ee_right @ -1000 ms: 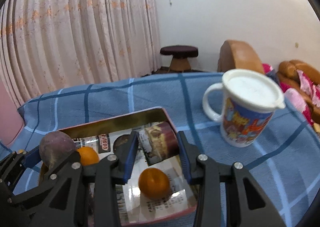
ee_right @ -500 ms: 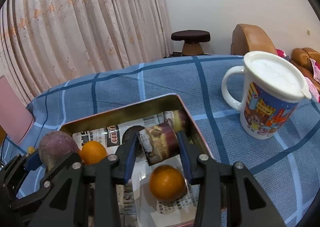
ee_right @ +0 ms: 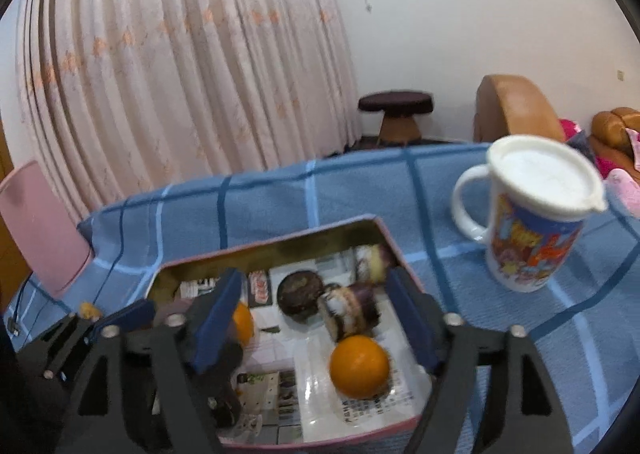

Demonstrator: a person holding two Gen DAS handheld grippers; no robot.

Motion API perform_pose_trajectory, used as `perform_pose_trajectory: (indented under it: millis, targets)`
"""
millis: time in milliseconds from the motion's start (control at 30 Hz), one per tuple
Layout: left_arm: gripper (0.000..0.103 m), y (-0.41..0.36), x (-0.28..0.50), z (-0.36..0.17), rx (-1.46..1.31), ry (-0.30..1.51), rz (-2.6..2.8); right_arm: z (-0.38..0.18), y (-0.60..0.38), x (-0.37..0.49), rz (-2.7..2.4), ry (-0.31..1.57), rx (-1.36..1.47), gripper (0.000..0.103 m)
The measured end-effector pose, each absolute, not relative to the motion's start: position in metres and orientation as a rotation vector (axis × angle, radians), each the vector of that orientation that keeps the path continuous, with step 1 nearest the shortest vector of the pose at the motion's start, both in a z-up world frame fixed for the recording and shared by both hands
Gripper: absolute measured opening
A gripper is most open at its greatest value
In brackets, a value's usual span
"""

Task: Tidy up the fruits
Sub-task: 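Lower the fig and cake-roll slice into the tin and open both tools, then withdraw both open tools from the tin toward the small yellow fruits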

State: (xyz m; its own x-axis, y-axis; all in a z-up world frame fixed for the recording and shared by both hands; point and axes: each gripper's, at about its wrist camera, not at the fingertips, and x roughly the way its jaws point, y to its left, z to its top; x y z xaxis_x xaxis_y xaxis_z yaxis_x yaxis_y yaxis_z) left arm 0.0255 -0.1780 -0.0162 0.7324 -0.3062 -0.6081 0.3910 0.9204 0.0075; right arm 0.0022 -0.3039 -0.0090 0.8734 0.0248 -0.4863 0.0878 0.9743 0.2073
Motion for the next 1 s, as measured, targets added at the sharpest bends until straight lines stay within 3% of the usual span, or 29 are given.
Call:
perform_pose_trajectory:
  millis: [167, 533, 600, 1000]
  targets:
    - [0.084, -0.179, 0.025, -0.017, 0.134, 0.652, -0.372, -0.002, -0.319, -0.009, -0.113, 0.436, 0.275, 0.100]
    - [0.085, -0.158, -0.008, 0.010, 0.050, 0.338, -0.322, 0.012, -0.325, -0.042, -0.276, 0.256, 0.239, 0.103]
    - [0.089, -0.156, -0.008, 0.010, 0.038, 0.342, -0.331, 0.011, -0.329, -0.045, -0.281, 0.254, 0.267, 0.103]
    - [0.090, -0.144, -0.012, 0.011, 0.019, 0.375, -0.355, 0.004, -0.324, -0.051, -0.305, 0.288, 0.273, 0.103]
